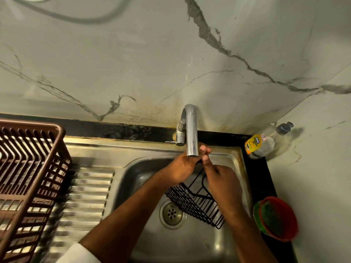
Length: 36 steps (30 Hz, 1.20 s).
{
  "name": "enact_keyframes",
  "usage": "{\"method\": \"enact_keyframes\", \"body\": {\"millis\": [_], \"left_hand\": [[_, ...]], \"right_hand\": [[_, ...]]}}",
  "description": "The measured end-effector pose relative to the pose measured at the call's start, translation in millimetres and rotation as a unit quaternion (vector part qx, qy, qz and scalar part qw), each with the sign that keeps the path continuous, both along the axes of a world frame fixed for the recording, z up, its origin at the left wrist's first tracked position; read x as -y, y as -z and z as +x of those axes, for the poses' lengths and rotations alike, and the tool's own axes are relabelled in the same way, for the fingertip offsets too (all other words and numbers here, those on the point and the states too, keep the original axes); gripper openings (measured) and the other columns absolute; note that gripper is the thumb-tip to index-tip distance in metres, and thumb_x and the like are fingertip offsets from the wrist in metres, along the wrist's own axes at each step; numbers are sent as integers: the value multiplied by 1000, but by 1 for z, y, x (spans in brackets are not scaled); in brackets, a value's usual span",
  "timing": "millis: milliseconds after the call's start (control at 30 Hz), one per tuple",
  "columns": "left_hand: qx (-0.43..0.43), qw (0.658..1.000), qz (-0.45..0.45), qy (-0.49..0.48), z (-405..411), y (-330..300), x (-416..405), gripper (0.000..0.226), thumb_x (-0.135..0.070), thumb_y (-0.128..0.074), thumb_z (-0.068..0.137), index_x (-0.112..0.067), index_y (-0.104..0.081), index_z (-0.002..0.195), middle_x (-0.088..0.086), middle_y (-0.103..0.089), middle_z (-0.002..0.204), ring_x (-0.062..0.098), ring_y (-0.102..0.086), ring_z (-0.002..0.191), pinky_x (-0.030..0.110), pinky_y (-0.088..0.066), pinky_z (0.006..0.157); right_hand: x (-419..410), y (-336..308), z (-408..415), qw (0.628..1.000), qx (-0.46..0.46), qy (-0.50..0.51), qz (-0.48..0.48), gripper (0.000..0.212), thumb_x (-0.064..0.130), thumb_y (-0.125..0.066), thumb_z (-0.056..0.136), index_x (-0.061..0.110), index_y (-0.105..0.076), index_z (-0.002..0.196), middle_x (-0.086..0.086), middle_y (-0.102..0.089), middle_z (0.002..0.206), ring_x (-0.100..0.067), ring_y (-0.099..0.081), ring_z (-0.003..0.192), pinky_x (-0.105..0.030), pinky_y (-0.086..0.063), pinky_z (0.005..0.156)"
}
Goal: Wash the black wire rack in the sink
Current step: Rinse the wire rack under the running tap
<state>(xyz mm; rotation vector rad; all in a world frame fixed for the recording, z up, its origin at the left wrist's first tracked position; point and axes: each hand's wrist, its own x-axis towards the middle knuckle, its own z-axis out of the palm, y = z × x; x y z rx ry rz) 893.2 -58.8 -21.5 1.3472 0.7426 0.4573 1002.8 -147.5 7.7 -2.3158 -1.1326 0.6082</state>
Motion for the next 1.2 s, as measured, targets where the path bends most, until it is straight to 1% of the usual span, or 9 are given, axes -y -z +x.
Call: {"method": "enact_keyframes", "body": {"millis": [133, 300, 433, 633, 767, 833, 933, 1067, 1200], "left_hand": [[-128, 989, 47, 59, -24, 12, -11, 51, -48, -32, 108, -19, -52, 145, -5, -56, 139, 8, -53, 130, 0, -38, 89], [-151, 987, 49, 32, -48, 25, -24, 98, -87, -32, 79, -20, -48, 148, 7, -50, 153, 20, -45, 141, 46, -35, 120], [-140, 987, 48, 58, -33, 12, -17, 61, -63, -33, 102, -28, -44, 151, 3, -45, 155, 13, -40, 139, 42, -32, 119], [-49, 992, 81, 85, -7, -14, 1, 50, -57, -31, 105, -26, -57, 133, 1, -59, 137, 10, -51, 131, 28, -39, 112], [-59, 991, 91, 73, -18, -3, -2, 39, -42, -30, 111, -31, -61, 132, -2, -61, 120, -8, -55, 104, 4, -42, 91], [-99, 988, 112, 45, -30, 3, -6, 34, -51, -30, 109, -49, -57, 129, -9, -58, 125, -11, -53, 111, 18, -45, 102], [-132, 985, 110, 29, -53, 31, -16, 59, -68, -28, 99, -31, -60, 132, -3, -60, 131, 11, -55, 125, 43, -46, 110], [-141, 989, 52, -3, -65, 42, -22, 51, -55, -34, 106, -18, -65, 121, 1, -66, 117, 12, -62, 108, 29, -50, 102], [-39, 995, -68, -60, -67, 47, -30, 42, -38, -52, 103, 2, -63, 104, 13, -64, 93, 26, -64, 88, 42, -50, 89]], "right_hand": [[6, -5, 11, 995, -74, 26, 69, 77, 88, -35, 80, 22, -56, 47, 6, -37, 40, -16, -43, 49, -36, -41, 59], [9, -11, 16, 982, -132, 42, 125, 75, 88, -51, 72, 20, -37, 45, 6, -29, 42, -17, -34, 47, -45, -43, 59], [1, -9, 19, 984, -108, 42, 133, 73, 83, -48, 79, 20, -43, 44, 6, -32, 38, -15, -33, 43, -39, -36, 57], [-1, -5, 12, 990, -93, 12, 110, 93, 99, -25, 70, 12, -52, 51, 4, -44, 42, -19, -45, 49, -37, -40, 59], [0, 0, 12, 989, -108, 4, 98, 106, 97, -30, 72, 1, -72, 92, -15, -61, 61, -28, -58, 60, -42, -49, 67], [3, 1, 10, 983, -145, 13, 113, 101, 94, -40, 74, 0, -69, 95, -23, -66, 75, -38, -63, 70, -50, -53, 74], [9, -7, 12, 961, -232, 47, 144, 84, 75, -59, 83, -9, -58, 88, -35, -62, 86, -53, -60, 84, -62, -53, 86], [18, -15, 32, 936, -312, 80, 141, 53, 66, -67, 79, 19, -58, 57, 8, -39, 48, -12, -33, 47, -28, -32, 56], [28, -14, 59, 909, -359, 108, 184, 46, 77, -73, 62, 31, -65, 60, 8, -41, 54, -8, -37, 46, -20, -34, 47]]}}
